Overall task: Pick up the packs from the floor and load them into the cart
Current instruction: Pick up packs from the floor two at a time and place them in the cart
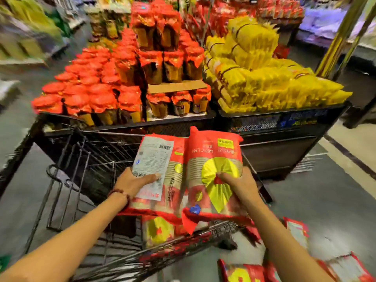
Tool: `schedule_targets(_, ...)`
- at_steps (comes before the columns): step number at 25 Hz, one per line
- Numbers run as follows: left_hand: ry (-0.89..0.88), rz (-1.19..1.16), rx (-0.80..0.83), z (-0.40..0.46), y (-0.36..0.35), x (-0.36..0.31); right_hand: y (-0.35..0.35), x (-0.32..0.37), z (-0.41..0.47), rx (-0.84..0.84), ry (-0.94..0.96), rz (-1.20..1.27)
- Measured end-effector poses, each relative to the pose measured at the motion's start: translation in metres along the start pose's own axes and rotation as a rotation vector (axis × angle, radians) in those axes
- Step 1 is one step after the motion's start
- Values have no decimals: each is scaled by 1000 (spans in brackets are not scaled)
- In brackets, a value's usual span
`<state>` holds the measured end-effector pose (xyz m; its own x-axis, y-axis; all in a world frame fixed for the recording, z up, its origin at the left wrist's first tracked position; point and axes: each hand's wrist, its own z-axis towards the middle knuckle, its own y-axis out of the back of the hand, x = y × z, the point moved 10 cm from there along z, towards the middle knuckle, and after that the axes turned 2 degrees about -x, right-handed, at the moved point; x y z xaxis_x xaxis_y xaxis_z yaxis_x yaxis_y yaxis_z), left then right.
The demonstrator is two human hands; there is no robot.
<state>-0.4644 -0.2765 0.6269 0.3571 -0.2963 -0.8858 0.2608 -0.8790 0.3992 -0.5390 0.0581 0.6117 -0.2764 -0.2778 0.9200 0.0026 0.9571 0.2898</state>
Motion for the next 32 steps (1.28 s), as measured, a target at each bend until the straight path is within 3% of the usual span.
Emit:
schedule_targets(7,474,11,-102,77,-22,210,-113,-97,83,159,-190,-210)
schedule_targets(13,781,1,-215,43,-66,285,-157,-193,111,327,-362,-381)
schedule_targets(16,916,-57,-195,18,-85,347,-167,-233,103,384,-454,-463)
schedule_targets(20,967,146,-96,0,-88,349,-169,-253,88,461,-536,-648)
schedule_targets(22,961,364,59,4,-84,332,-171,-246,83,621,-503,-947)
schedule_targets(24,876,685,322,26,-76,312,-173,-212,97,656,-350,-1220)
schedule_targets(26,578,1040,404,82,-56,249,-186,-134,125,537,28,-1380)
schedule_targets(27,364,1177,350,117,-46,201,-193,-95,138,466,219,-1424)
schedule_targets(29,-45,1343,129,168,-27,74,-194,-21,157,350,422,-1462)
schedule_targets(30,-197,1374,23,179,-22,23,-186,13,162,281,479,-1471)
schedule_targets(32,-332,1385,-66,186,-18,-48,-163,70,162,152,579,-1481)
